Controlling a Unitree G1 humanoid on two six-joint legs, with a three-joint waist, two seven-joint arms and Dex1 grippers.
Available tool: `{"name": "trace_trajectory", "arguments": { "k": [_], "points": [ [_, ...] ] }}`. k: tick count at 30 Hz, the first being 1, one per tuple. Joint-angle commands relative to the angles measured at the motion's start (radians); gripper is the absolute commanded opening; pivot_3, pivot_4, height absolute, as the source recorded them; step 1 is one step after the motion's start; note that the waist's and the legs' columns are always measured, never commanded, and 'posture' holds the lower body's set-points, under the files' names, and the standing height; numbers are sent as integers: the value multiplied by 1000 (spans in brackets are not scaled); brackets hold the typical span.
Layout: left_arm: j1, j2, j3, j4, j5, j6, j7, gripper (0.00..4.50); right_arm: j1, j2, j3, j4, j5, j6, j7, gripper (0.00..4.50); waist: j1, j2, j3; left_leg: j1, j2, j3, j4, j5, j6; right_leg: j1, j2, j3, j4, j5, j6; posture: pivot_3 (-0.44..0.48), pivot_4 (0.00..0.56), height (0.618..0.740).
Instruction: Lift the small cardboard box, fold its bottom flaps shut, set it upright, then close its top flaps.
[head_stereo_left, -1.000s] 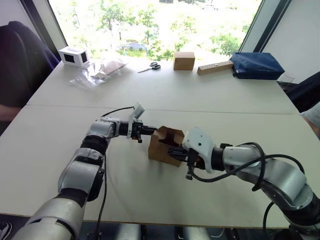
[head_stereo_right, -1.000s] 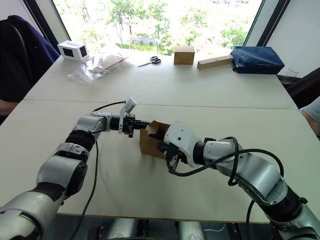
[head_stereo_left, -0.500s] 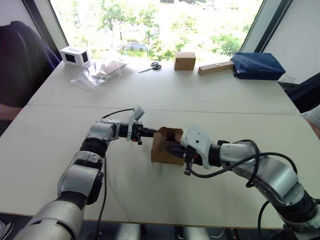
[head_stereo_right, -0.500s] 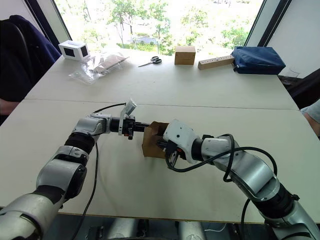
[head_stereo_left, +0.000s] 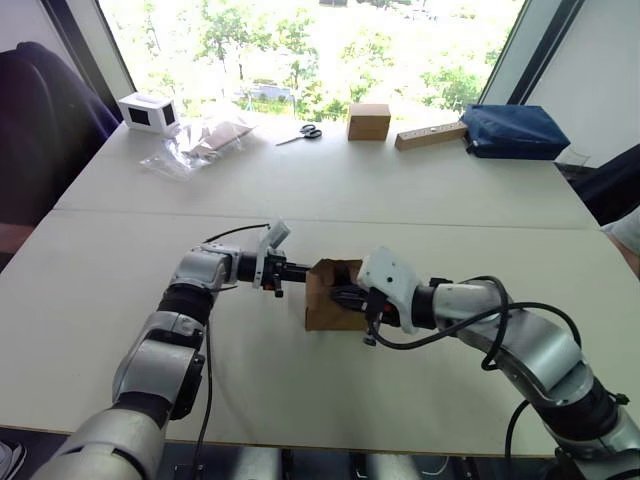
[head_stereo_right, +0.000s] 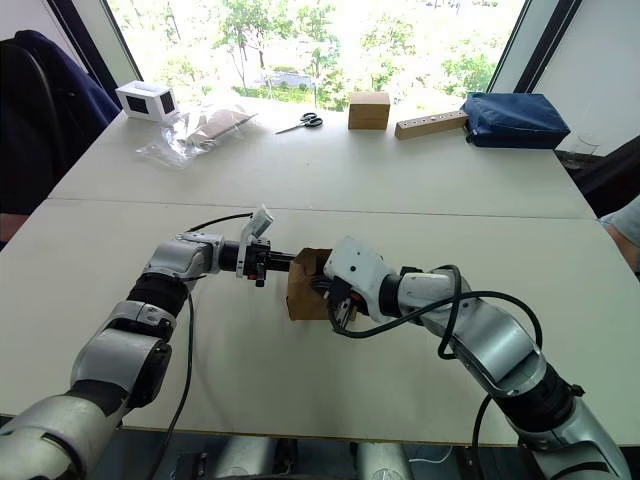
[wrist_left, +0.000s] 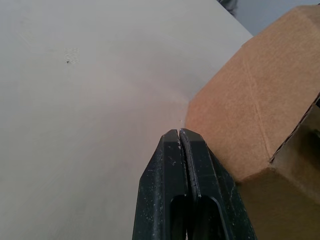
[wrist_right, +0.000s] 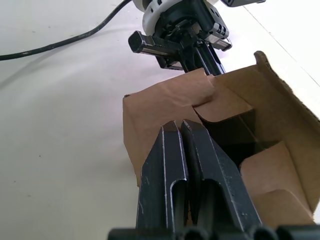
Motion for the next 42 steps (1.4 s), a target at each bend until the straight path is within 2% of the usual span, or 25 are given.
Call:
{"name": "trace_trajectory", "arguments": {
  "k": [1,10,12,15,19,23,27,31,42],
  "points": [
    [-9,1,18,-24,-16,3,18,0,9,15,-2,2,-7,-21,14,88,0,0,0,0,0,0,0,0,0,0,0,0,0,0,0,0,150,740],
    [-7,17,34,-32,-23,8,36,0,21,46,-6,53,-28,-50,25,88,0,0,0,0,0,0,0,0,0,0,0,0,0,0,0,0,150,740],
    [-8,32,53,-35,-27,1,56,0,24,50,-8,56,-29,-53,28,88,-1,0,0,0,0,0,0,0,0,0,0,0,0,0,0,0,150,740],
    [-8,76,109,-94,-77,79,79,0,28,58,-19,59,-27,-56,30,88,-6,0,0,0,0,0,0,0,0,0,0,0,0,0,0,0,150,740],
    [45,163,169,-289,-135,168,113,0,34,63,-45,56,-17,-60,38,88,-19,0,0,0,1,-1,0,0,0,0,0,0,1,0,0,0,150,740],
    [153,241,199,-572,-251,320,100,0,39,67,-57,58,-17,-69,44,88,-22,0,0,0,1,0,-1,0,0,0,-1,0,1,0,0,0,150,740],
    [269,273,238,-842,-397,483,141,0,48,75,-64,56,-18,-75,44,88,-22,0,0,0,0,0,-1,0,0,0,-2,0,1,0,0,0,150,740],
    [422,297,183,-1056,-455,545,191,0,45,80,-65,56,-15,-77,51,88,-23,0,0,1,0,0,-1,0,0,0,-3,0,1,0,0,0,150,740],
    [453,245,60,-1031,-413,435,304,0,50,79,-74,37,-9,-70,56,88,-21,0,0,1,0,-1,-1,0,-1,1,-2,0,0,-2,-3,0,150,740]
  ]
}}
